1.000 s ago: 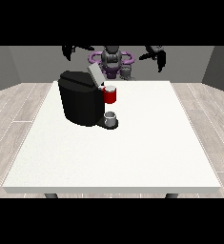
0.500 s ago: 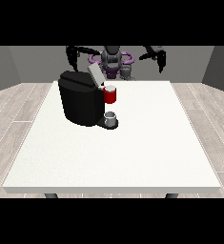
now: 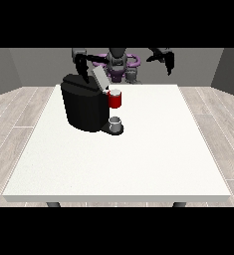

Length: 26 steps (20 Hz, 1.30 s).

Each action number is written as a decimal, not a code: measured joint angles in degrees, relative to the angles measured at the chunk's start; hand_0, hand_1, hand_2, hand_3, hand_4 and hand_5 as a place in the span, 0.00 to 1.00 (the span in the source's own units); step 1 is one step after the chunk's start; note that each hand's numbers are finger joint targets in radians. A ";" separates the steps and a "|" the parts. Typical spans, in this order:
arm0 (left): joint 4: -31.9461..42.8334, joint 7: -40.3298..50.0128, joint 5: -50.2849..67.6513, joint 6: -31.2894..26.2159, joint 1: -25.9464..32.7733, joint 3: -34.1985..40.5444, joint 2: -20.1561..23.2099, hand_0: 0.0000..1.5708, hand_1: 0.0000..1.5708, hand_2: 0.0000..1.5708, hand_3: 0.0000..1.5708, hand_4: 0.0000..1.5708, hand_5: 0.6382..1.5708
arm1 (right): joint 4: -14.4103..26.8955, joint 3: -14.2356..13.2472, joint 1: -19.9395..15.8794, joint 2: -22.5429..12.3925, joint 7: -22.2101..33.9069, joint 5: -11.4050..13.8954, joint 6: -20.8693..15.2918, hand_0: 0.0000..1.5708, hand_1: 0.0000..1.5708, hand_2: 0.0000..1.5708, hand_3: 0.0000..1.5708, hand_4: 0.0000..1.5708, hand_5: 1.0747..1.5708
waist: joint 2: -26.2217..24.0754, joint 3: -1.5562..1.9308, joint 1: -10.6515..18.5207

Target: Insert the coffee pod into the coffee machine and close the lid

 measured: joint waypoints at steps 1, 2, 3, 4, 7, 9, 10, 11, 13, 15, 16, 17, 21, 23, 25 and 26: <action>-0.74 -0.53 0.29 -0.47 1.23 0.01 0.47 0.00 0.00 0.00 0.00 0.23 1.00 | 0.13 0.28 -0.15 0.16 -0.19 0.11 0.00 0.00 0.00 0.00 0.00 0.00 1.00 | 0.13 0.00 -0.03; -2.12 0.54 0.79 -0.76 1.24 0.05 0.85 0.00 0.00 0.00 0.00 0.21 1.00 | 0.90 0.07 -0.26 -0.24 -1.10 0.07 0.42 0.00 0.00 0.00 0.00 0.00 1.00 | 0.62 -0.01 0.29; -1.86 -0.13 0.50 0.09 1.61 0.29 0.90 0.00 0.00 0.00 0.00 0.20 1.00 | 0.60 0.81 -0.84 0.36 -0.84 0.36 0.24 0.00 0.00 0.00 0.00 0.00 1.00 | 1.03 0.01 -0.46; -2.26 -0.27 0.71 0.14 1.99 0.65 1.51 0.00 0.00 0.00 0.00 0.20 1.00 | 0.60 1.35 -0.89 0.65 -1.07 0.66 0.26 0.00 0.00 0.00 0.00 0.00 1.00 | 1.23 -0.01 -0.89; -3.74 -0.01 0.94 0.42 1.95 1.00 2.62 0.00 0.00 0.00 0.00 0.19 1.00 | 1.44 1.40 -2.73 0.09 -2.08 0.57 1.20 0.00 0.00 0.00 0.00 0.05 1.00 | 2.72 -0.04 -1.07; -3.00 -0.97 0.72 1.22 1.96 1.42 3.13 0.00 0.00 0.00 0.00 0.22 1.00 | 1.43 1.95 -4.16 0.41 -1.34 0.72 1.17 0.00 0.00 0.00 0.00 0.08 1.00 | 3.48 -0.03 -2.02; -2.78 -1.04 0.86 1.26 1.54 1.75 3.57 0.00 0.00 0.00 0.00 0.23 1.00 | 1.60 1.85 -5.56 -0.22 -0.39 0.64 1.57 0.00 0.00 0.00 0.00 0.13 1.00 | 3.99 -0.02 -2.09; -2.90 -0.89 0.93 1.53 1.39 1.89 3.83 0.00 0.00 0.00 0.00 0.22 1.00 | 1.88 1.90 -5.94 -0.41 -0.65 0.77 1.73 0.00 0.00 0.00 0.00 0.10 1.00 | 4.24 -0.04 -2.29; -3.69 0.01 0.74 1.99 1.38 1.19 3.49 0.00 0.00 0.00 0.00 0.22 1.00 | 2.59 2.21 -6.55 -0.14 -1.45 1.52 0.96 0.00 0.00 0.00 0.00 0.13 1.00 | 4.71 -0.01 -1.91; -4.15 -0.12 1.23 1.29 1.60 1.11 3.96 0.00 0.00 0.00 0.00 0.23 1.00 | 3.34 2.15 -7.84 -0.57 -1.98 2.16 0.42 0.00 0.00 0.00 0.00 0.10 1.00 | 5.53 0.04 -1.12; -4.49 0.41 1.77 0.61 1.63 1.13 4.30 0.00 0.00 0.00 0.00 0.24 1.00 | 3.63 2.14 -8.19 -0.73 -1.93 2.23 0.51 0.00 0.00 0.00 0.00 0.07 1.00 | 5.53 0.08 -0.88; -5.13 1.04 1.66 0.61 2.32 0.48 3.86 0.00 0.00 0.00 0.00 0.23 1.00 | 4.06 2.18 -8.24 -0.95 -1.74 2.58 0.25 0.00 0.00 0.00 0.00 0.08 1.00 | 5.21 0.12 -0.42; -4.90 0.84 0.93 1.08 2.21 -0.21 3.68 0.00 0.00 0.00 0.00 0.23 1.00 | 4.42 2.78 -10.88 -1.88 1.52 3.49 0.36 0.00 0.00 0.00 0.00 0.00 1.00 | 6.04 0.40 -0.28; -5.37 1.49 1.38 0.59 1.89 -0.21 3.97 0.00 0.00 0.00 0.00 0.20 1.00 | 4.40 3.35 -11.74 -1.79 0.98 4.21 0.19 0.00 0.00 0.00 0.00 0.00 1.00 | 6.06 0.33 0.53; -5.25 0.98 0.87 0.96 2.14 -0.89 3.44 0.00 0.00 0.00 0.00 0.24 1.00 | 4.17 3.95 -12.40 -1.45 1.85 5.09 -0.67 0.00 0.00 0.00 0.00 0.00 1.00 | 6.15 0.38 0.63; -5.31 1.01 0.73 0.98 2.19 -1.03 3.47 0.00 0.00 0.00 0.00 0.21 1.00 | 3.82 4.16 -12.19 -1.06 1.82 5.44 -1.33 0.00 0.00 0.00 0.00 0.00 1.00 | 6.16 0.39 0.66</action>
